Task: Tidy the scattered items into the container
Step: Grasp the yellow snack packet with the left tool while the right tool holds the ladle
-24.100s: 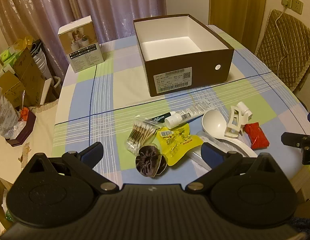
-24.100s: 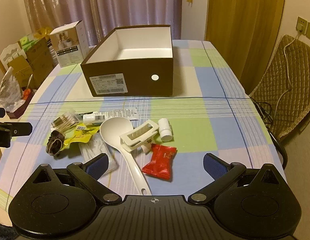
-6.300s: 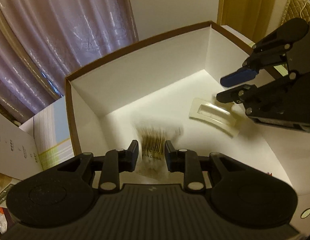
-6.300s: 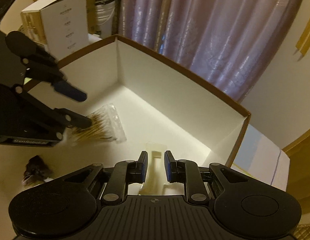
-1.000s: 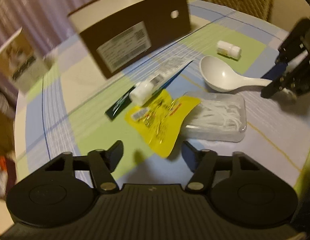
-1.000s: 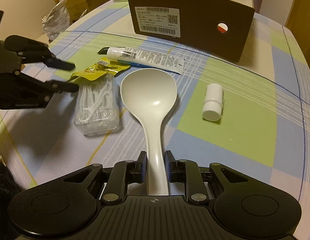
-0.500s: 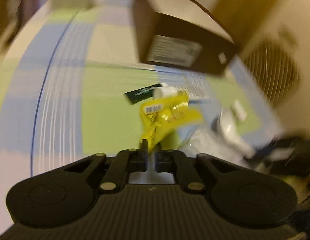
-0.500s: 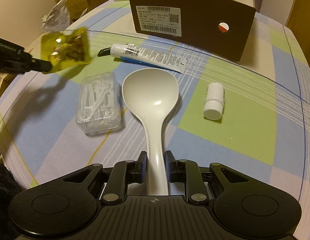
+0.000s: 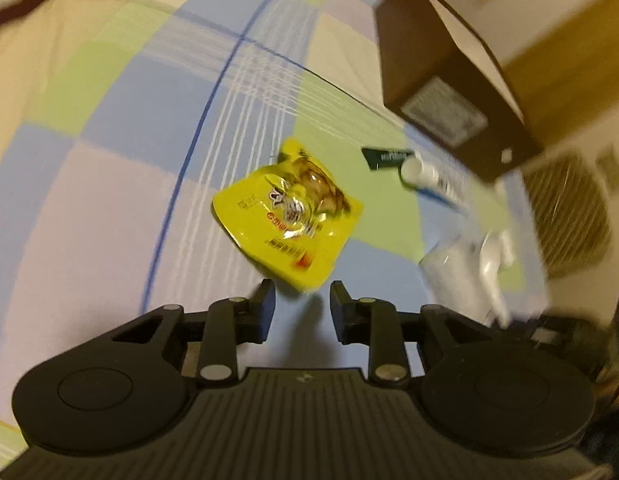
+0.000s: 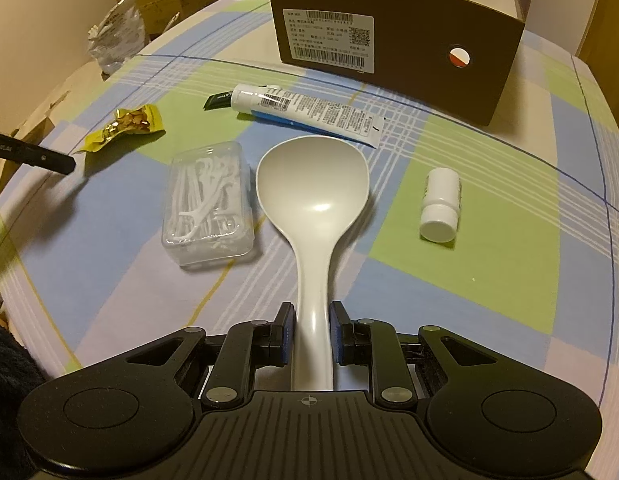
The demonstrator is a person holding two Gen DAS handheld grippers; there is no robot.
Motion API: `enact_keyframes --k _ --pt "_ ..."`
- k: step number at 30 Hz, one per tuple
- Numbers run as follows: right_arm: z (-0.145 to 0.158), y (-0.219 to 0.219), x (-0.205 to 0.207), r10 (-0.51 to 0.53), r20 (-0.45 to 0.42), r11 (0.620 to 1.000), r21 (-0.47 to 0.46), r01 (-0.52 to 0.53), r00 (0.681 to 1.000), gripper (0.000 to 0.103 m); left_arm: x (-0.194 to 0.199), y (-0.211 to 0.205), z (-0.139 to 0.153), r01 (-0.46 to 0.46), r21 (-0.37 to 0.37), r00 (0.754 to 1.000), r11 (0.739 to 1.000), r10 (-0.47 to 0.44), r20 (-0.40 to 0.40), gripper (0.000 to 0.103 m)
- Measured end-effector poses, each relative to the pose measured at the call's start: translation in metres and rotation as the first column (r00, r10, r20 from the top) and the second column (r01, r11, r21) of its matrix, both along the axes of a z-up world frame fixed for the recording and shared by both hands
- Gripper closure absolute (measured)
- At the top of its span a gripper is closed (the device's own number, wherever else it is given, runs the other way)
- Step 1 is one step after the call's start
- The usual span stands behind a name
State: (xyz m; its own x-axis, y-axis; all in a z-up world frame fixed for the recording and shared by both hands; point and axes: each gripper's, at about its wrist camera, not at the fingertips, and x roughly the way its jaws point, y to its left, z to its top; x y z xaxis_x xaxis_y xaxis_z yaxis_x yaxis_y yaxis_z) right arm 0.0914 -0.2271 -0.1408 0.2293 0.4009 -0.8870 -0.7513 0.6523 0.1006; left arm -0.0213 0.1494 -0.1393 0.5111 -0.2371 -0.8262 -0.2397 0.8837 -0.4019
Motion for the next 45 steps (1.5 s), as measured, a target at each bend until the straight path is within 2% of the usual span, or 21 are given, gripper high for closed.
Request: enact_keyframes --k 2,7,8,10,12,14,17,19,20,23,25,26,27,30,33,34,35,36,37,43,45 --pt "0.000 0.000 0.001 -0.006 -0.003 1.000 0.004 0.006 1.000 0.079 0.003 -0.001 0.008 0.079 0.100 0.997 0.992 -0.079 -0.003 0.067" --pt "0.000 -0.001 0.001 -0.015 -0.007 1.000 0.011 0.015 1.000 0.079 0.011 0.002 0.030 0.220 0.248 0.974 0.943 -0.226 -0.003 0.042" --pt "0.001 -0.002 0.001 -0.017 -0.007 1.000 0.013 0.017 1.000 0.079 0.015 0.000 0.034 0.241 0.271 0.968 0.932 -0.250 0.000 0.039" --pt "0.000 -0.003 0.001 -0.024 -0.009 0.999 0.021 0.024 1.000 0.079 0.023 -0.006 0.040 0.269 0.300 0.958 0.915 -0.288 0.018 0.028" --pt "0.001 -0.003 0.001 -0.024 -0.012 0.999 0.021 0.024 1.000 0.079 0.038 -0.018 0.038 0.293 0.330 0.950 0.897 -0.313 0.010 0.025" --pt "0.001 -0.004 0.002 -0.025 -0.013 0.999 0.022 0.025 1.000 0.079 0.050 -0.034 0.029 0.325 0.370 0.940 0.870 -0.340 -0.026 0.026" --pt "0.001 -0.005 0.002 -0.026 -0.013 0.999 0.027 0.026 1.000 0.079 0.061 -0.056 0.017 0.358 0.409 0.928 0.839 -0.370 -0.054 0.039" --pt "0.000 -0.006 0.002 -0.029 -0.016 0.999 0.032 0.029 0.999 0.079 0.066 -0.064 0.006 0.355 0.453 0.930 0.818 -0.359 -0.079 0.051" --pt "0.000 -0.006 0.003 -0.029 -0.016 0.999 0.034 0.030 0.999 0.079 0.068 -0.067 0.001 0.352 0.482 0.931 0.803 -0.351 -0.094 0.054" --pt "0.000 -0.006 0.005 -0.024 -0.019 0.999 0.035 0.025 1.000 0.079 0.070 -0.069 0.000 0.321 0.530 0.940 0.785 -0.333 -0.075 0.056" --pt "0.001 -0.006 0.006 -0.019 -0.023 0.999 0.033 0.020 1.000 0.079 0.070 -0.071 0.000 0.321 0.573 0.937 0.754 -0.340 -0.078 0.069" --pt "0.001 -0.005 0.006 -0.016 -0.025 0.999 0.031 0.016 1.000 0.079 0.070 -0.072 0.000 0.326 0.585 0.935 0.742 -0.345 -0.083 0.070" --pt "0.001 -0.005 0.007 -0.011 -0.027 0.999 0.029 0.012 1.000 0.079 0.070 -0.071 0.002 0.332 0.579 0.933 0.744 -0.350 -0.085 0.072" --pt "0.001 -0.004 0.007 0.004 -0.028 1.000 0.019 -0.004 1.000 0.079 0.069 -0.065 0.010 0.346 0.517 0.930 0.783 -0.360 -0.076 0.087" --pt "0.001 0.000 0.006 0.026 -0.019 1.000 0.003 -0.026 0.999 0.079 0.064 -0.066 0.019 0.362 0.473 0.926 0.803 -0.370 -0.080 0.086" --pt "0.001 0.001 0.006 0.035 -0.017 0.999 0.000 -0.035 0.999 0.072 0.063 -0.068 0.022 0.360 0.484 0.926 0.798 -0.370 -0.079 0.082" --pt "0.001 0.002 0.006 0.038 -0.017 0.999 -0.002 -0.038 0.999 0.037 0.061 -0.071 0.024 0.353 0.504 0.927 0.788 -0.368 -0.073 0.079" --pt "0.001 0.002 0.005 0.032 -0.008 0.999 -0.008 -0.032 0.999 0.017 0.060 -0.073 0.025 0.353 0.521 0.925 0.777 -0.374 -0.070 0.068" --pt "0.003 0.001 0.002 0.026 0.031 1.000 0.002 -0.026 0.999 0.007 0.061 -0.076 0.024 0.356 0.536 0.922 0.765 -0.382 -0.068 0.062" --pt "0.003 -0.002 0.001 0.027 0.037 1.000 0.007 -0.027 0.999 0.007 0.077 -0.087 0.000 0.407 0.608 0.894 0.682 -0.435 -0.110 0.062" --pt "0.004 -0.004 0.002 0.019 0.043 1.000 0.014 -0.019 0.999 0.008 0.079 -0.087 -0.002 0.393 0.622 0.894 0.677 -0.440 -0.086 0.062"
